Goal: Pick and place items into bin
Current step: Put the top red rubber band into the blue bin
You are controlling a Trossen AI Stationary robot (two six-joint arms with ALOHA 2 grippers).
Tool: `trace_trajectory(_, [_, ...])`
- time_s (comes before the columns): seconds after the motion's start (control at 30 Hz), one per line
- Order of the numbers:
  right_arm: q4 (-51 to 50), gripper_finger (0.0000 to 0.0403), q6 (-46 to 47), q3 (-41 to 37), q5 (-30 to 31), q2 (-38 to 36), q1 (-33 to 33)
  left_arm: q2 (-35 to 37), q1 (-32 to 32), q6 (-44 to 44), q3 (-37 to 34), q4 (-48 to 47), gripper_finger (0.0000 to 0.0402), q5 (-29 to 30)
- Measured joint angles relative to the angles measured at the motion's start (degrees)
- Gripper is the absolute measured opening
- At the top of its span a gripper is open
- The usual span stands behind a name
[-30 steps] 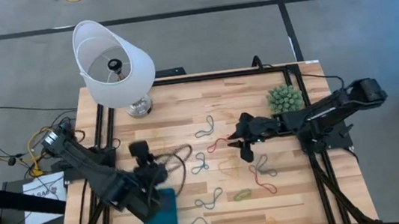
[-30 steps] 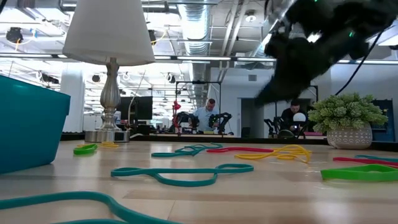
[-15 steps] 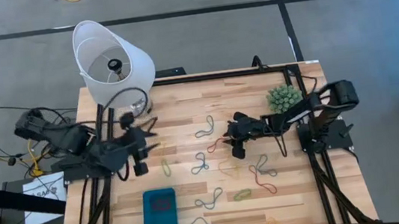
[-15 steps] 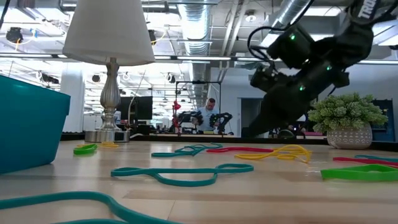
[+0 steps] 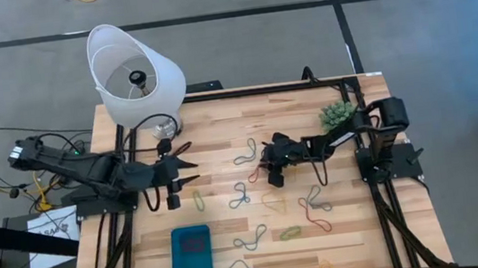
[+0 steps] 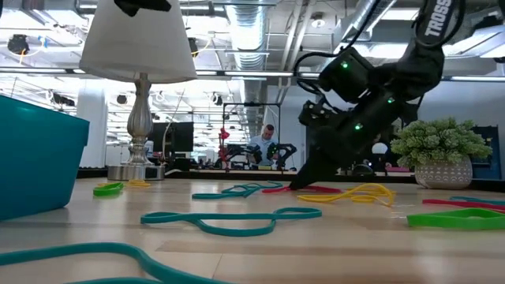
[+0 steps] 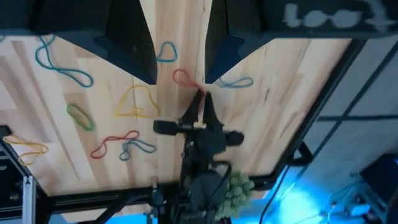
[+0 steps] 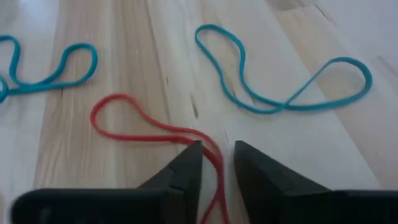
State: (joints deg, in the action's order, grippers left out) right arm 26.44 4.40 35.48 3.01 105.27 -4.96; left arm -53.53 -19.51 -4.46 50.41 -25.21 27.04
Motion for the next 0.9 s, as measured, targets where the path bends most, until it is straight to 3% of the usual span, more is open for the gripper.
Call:
trace_trajectory(0.17, [-0.3,0.0008,2.0,1.0,-0.1,0.7,0.1,0.1,0.0,2.8,0.0,2.1,0.0126,0.2])
trace_trajectory(0.57, [-0.8,0.0001,2.0,6.9,-1.0,-6.6,7.4,0.1,0.0,4.5,0.0,3.3,0.0126,1.0])
trace_trajectory(0.73, [1.7,0.0001,0.7,15.3,-1.3,-6.9,12.9,0.1,0.0,5.4,0.0,3.8,0.0126,5.1])
trace_trajectory(0.9, [2.3,0.0001,-3.2,27.5,-2.4,0.1,17.8,0.1,0.3,5.4,0.0,6.2,0.0125,9.8])
